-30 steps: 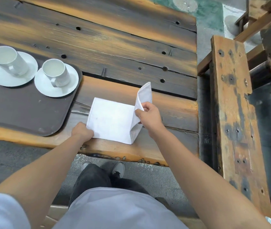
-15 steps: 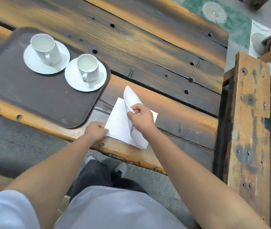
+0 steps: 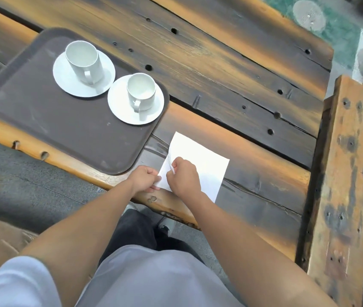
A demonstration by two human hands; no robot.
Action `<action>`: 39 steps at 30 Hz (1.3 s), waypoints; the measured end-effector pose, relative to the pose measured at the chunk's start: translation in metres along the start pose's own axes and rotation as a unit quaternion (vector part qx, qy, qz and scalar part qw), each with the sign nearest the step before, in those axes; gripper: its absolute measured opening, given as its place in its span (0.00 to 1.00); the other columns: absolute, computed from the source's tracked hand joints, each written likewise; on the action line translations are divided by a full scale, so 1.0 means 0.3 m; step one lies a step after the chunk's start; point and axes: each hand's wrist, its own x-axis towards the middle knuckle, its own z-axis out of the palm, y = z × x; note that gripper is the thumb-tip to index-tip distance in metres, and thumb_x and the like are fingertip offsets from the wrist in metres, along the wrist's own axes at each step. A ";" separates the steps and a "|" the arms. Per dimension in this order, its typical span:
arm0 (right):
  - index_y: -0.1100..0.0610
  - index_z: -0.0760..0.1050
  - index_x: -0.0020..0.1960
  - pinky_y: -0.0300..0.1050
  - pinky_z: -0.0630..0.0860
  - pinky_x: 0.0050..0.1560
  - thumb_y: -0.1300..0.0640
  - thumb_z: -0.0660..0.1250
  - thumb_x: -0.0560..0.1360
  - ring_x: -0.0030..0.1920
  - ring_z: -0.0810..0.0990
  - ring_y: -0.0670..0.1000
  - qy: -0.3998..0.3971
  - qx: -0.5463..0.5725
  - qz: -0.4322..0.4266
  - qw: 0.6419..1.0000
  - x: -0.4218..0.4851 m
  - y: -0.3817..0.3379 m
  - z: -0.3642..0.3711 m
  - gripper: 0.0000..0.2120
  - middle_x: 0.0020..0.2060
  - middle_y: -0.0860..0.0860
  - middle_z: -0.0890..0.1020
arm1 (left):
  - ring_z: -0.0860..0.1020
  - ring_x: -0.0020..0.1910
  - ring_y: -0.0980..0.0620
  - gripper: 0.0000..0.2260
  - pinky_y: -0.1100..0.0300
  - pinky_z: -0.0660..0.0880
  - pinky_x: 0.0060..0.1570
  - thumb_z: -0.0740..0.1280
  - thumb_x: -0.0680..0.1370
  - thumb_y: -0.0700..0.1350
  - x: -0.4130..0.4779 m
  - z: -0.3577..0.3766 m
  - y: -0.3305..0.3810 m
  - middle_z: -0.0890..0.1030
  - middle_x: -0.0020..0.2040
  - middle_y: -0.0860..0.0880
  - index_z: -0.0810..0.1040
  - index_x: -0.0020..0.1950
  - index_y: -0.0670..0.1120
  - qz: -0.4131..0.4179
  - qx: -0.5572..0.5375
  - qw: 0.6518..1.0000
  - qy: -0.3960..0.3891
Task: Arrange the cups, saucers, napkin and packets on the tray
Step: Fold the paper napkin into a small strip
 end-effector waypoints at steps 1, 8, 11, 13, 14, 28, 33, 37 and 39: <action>0.61 0.72 0.46 0.49 0.73 0.43 0.63 0.62 0.72 0.44 0.75 0.58 -0.007 -0.011 -0.001 1.000 0.001 0.000 0.011 0.04 0.43 0.56 0.77 | 0.85 0.51 0.43 0.10 0.61 0.79 0.41 0.67 0.80 0.39 -0.001 -0.003 0.003 0.78 0.40 0.47 0.74 0.40 0.46 -0.005 -0.005 1.000 -0.009; 0.60 0.75 0.58 0.49 0.75 0.52 0.58 0.66 0.74 0.54 0.77 0.58 -0.081 -0.058 -0.017 0.995 0.014 0.007 0.061 0.13 0.52 0.57 0.78 | 0.86 0.39 0.54 0.12 0.59 0.82 0.43 0.57 0.81 0.35 0.013 -0.030 0.012 0.84 0.44 0.48 0.79 0.47 0.45 -0.028 0.003 0.999 -0.041; 0.60 0.73 0.63 0.52 0.75 0.57 0.58 0.67 0.75 0.58 0.75 0.58 -0.140 -0.133 -0.045 0.980 0.010 0.012 0.084 0.18 0.57 0.57 0.75 | 0.86 0.36 0.55 0.16 0.56 0.83 0.45 0.55 0.80 0.35 0.012 -0.036 0.015 0.86 0.35 0.54 0.80 0.45 0.47 -0.035 -0.005 0.999 -0.040; 0.60 0.73 0.62 0.53 0.75 0.57 0.60 0.65 0.75 0.58 0.74 0.59 -0.145 -0.157 -0.056 0.975 0.005 0.016 0.093 0.16 0.57 0.57 0.73 | 0.86 0.36 0.54 0.14 0.56 0.83 0.44 0.56 0.80 0.36 0.004 -0.034 0.020 0.84 0.31 0.56 0.79 0.43 0.48 -0.035 -0.014 0.999 -0.038; 0.60 0.74 0.61 0.53 0.76 0.56 0.61 0.63 0.75 0.58 0.74 0.59 -0.144 -0.164 -0.059 0.974 0.002 0.018 0.095 0.14 0.57 0.57 0.72 | 0.86 0.36 0.53 0.14 0.55 0.83 0.45 0.57 0.81 0.36 0.002 -0.033 0.022 0.84 0.32 0.55 0.78 0.43 0.48 -0.033 -0.020 0.999 -0.035; 0.58 0.70 0.63 0.52 0.75 0.52 0.62 0.59 0.75 0.61 0.67 0.59 -0.102 -0.205 -0.070 0.971 -0.073 0.125 0.060 0.17 0.61 0.56 0.67 | 0.86 0.44 0.49 0.06 0.57 0.81 0.45 0.67 0.81 0.40 0.006 0.011 0.001 0.81 0.43 0.47 0.76 0.43 0.46 -0.004 0.013 1.000 0.027; 0.51 0.65 0.71 0.55 0.74 0.59 0.62 0.59 0.74 0.64 0.64 0.59 -0.072 -0.185 -0.013 0.980 -0.125 0.286 0.009 0.26 0.67 0.56 0.64 | 0.84 0.39 0.49 0.09 0.56 0.80 0.43 0.66 0.80 0.39 0.009 0.042 -0.008 0.81 0.45 0.45 0.73 0.40 0.46 0.006 0.031 0.997 0.066; 0.49 0.66 0.71 0.54 0.73 0.62 0.63 0.60 0.73 0.66 0.63 0.58 -0.059 -0.143 0.033 0.987 -0.169 0.397 -0.020 0.27 0.68 0.55 0.63 | 0.85 0.46 0.40 0.08 0.45 0.81 0.54 0.67 0.78 0.40 0.000 0.067 -0.023 0.84 0.48 0.36 0.74 0.39 0.45 0.026 0.092 0.990 0.104; 0.49 0.65 0.72 0.53 0.72 0.63 0.62 0.60 0.73 0.67 0.63 0.57 -0.057 -0.132 0.048 0.988 -0.184 0.434 -0.026 0.27 0.68 0.54 0.62 | 0.84 0.50 0.38 0.07 0.43 0.80 0.55 0.68 0.77 0.40 0.002 0.069 -0.039 0.84 0.48 0.35 0.75 0.38 0.45 0.029 0.119 0.985 0.118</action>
